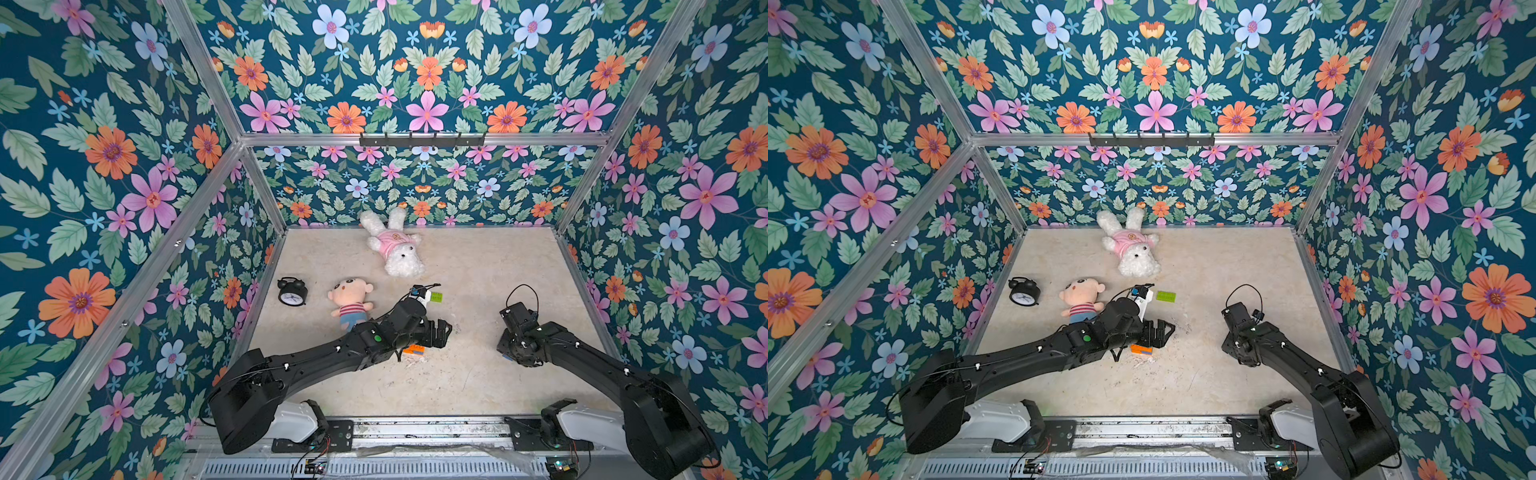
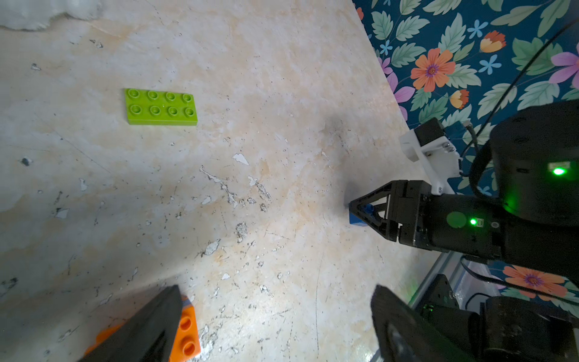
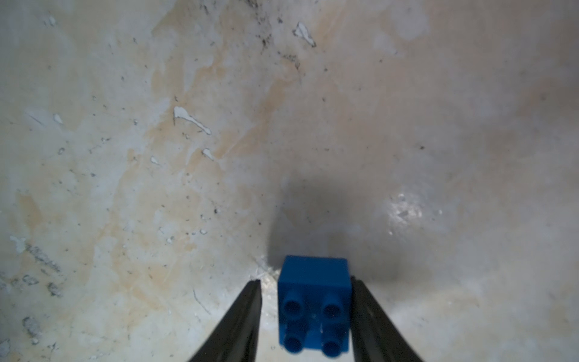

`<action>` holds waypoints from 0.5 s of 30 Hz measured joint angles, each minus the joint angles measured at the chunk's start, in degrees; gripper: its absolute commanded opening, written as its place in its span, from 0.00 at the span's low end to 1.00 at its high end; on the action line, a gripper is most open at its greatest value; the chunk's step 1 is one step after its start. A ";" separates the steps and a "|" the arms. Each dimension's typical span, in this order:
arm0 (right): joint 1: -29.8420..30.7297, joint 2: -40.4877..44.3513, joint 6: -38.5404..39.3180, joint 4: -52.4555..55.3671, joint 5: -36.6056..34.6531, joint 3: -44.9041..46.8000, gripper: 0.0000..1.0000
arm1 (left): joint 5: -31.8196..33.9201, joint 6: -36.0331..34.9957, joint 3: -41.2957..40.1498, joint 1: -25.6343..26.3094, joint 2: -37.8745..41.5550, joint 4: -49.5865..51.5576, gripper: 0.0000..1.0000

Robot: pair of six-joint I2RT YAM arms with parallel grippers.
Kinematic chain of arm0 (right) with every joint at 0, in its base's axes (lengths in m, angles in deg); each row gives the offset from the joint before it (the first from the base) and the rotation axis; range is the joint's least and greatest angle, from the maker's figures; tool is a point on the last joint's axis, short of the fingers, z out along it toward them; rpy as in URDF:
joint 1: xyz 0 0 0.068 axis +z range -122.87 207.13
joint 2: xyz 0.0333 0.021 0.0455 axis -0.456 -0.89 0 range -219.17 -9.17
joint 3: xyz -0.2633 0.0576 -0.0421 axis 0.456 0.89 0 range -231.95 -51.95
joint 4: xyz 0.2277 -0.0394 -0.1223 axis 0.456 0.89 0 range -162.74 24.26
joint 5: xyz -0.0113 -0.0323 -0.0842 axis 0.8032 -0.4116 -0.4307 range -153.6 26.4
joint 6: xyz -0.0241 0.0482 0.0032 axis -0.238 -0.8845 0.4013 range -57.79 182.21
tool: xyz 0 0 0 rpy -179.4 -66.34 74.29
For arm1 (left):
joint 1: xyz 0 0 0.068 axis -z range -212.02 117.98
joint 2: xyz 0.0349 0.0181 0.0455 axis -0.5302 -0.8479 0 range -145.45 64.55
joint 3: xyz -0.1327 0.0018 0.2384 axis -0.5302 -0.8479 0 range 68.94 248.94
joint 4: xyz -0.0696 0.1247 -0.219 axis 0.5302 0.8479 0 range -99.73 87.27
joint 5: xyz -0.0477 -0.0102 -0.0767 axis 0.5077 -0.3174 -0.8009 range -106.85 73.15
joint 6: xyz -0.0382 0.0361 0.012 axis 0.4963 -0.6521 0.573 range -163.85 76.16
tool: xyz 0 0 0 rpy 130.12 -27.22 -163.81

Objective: Assemble the number 5 with lego
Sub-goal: Pick up the lego brick from the center of the board.

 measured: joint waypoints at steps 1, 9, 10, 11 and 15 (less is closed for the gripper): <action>0.11 -0.31 0.02 0.00 -0.02 0.00 0.46 | 0.22 0.00 -0.13 0.00 0.24 0.00 0.99; 0.98 -1.22 0.70 -0.04 0.24 -0.59 0.34 | 2.14 0.22 -1.38 0.00 2.14 0.07 0.99; 1.18 -1.29 1.09 -0.20 0.48 -0.72 0.34 | 2.43 0.39 -1.51 0.00 2.38 0.09 0.99; 1.42 -1.42 1.22 -0.24 0.70 -0.90 0.34 | 2.82 0.42 -1.64 0.00 2.60 0.09 0.99; 2.32 -2.64 1.51 -0.28 1.18 -1.73 0.33 | 3.89 0.61 -2.19 0.00 3.45 0.26 0.99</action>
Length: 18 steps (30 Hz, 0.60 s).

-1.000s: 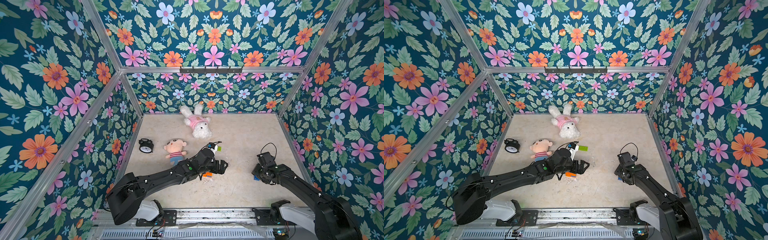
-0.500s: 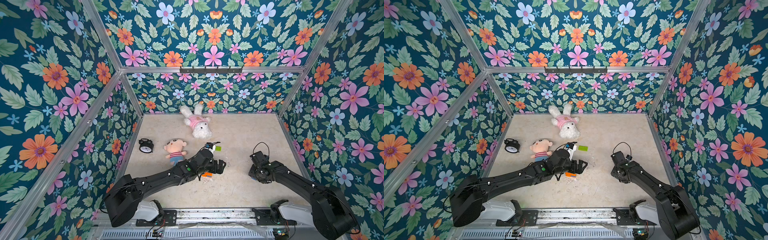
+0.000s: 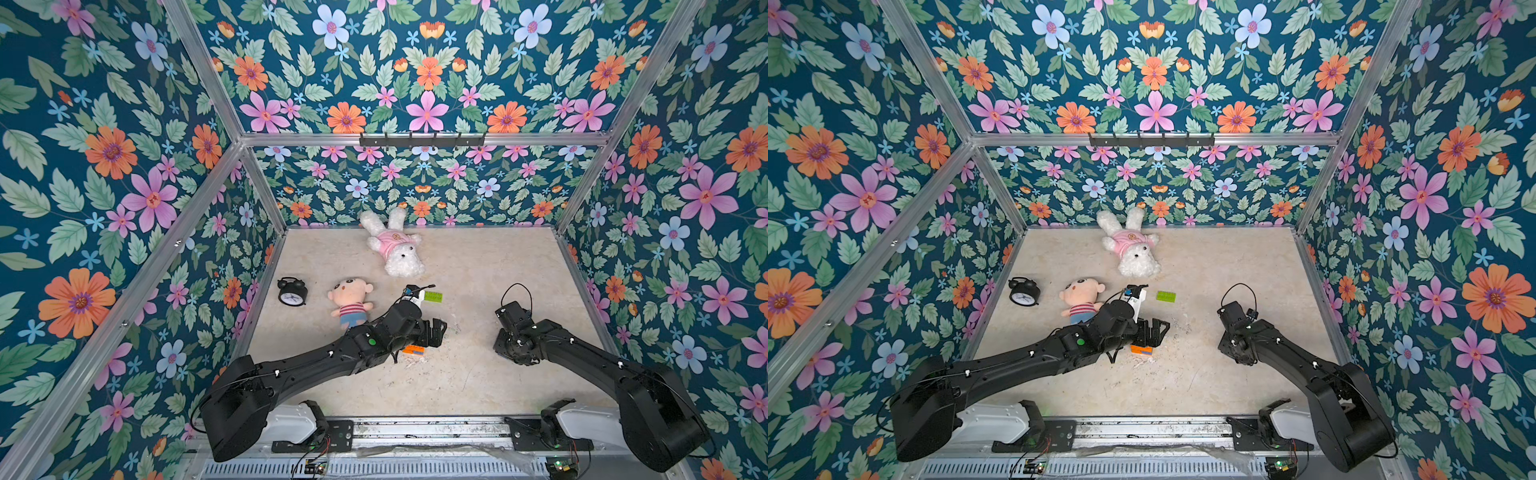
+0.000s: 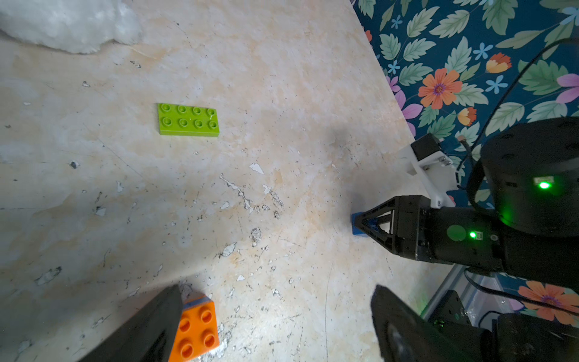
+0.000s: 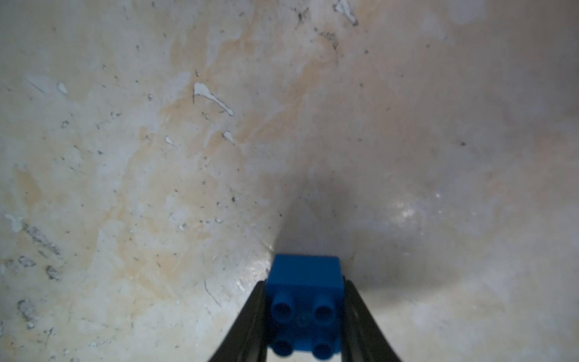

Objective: Assemble the number 5 with lego
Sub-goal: Pick up the lego brick from the center of the board.

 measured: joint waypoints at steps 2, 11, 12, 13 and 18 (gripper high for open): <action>0.79 -0.79 0.17 -0.07 0.13 -0.57 0.33 | 0.74 0.22 -0.26 0.00 0.44 0.17 0.99; 6.73 -6.58 1.90 -1.31 -0.04 -4.61 0.34 | 4.79 2.14 -2.71 -0.04 3.89 1.25 0.99; 7.74 -7.58 2.27 -1.55 0.09 -5.40 0.34 | 5.35 2.78 -3.17 -0.04 4.46 1.31 0.99; 8.72 -8.83 3.06 -1.68 0.13 -6.38 0.36 | 5.84 2.78 -3.65 -0.04 5.09 1.42 0.99; 10.88 -13.57 3.41 -1.57 0.11 -10.21 0.45 | 8.44 4.17 -5.07 -0.11 7.52 1.81 0.99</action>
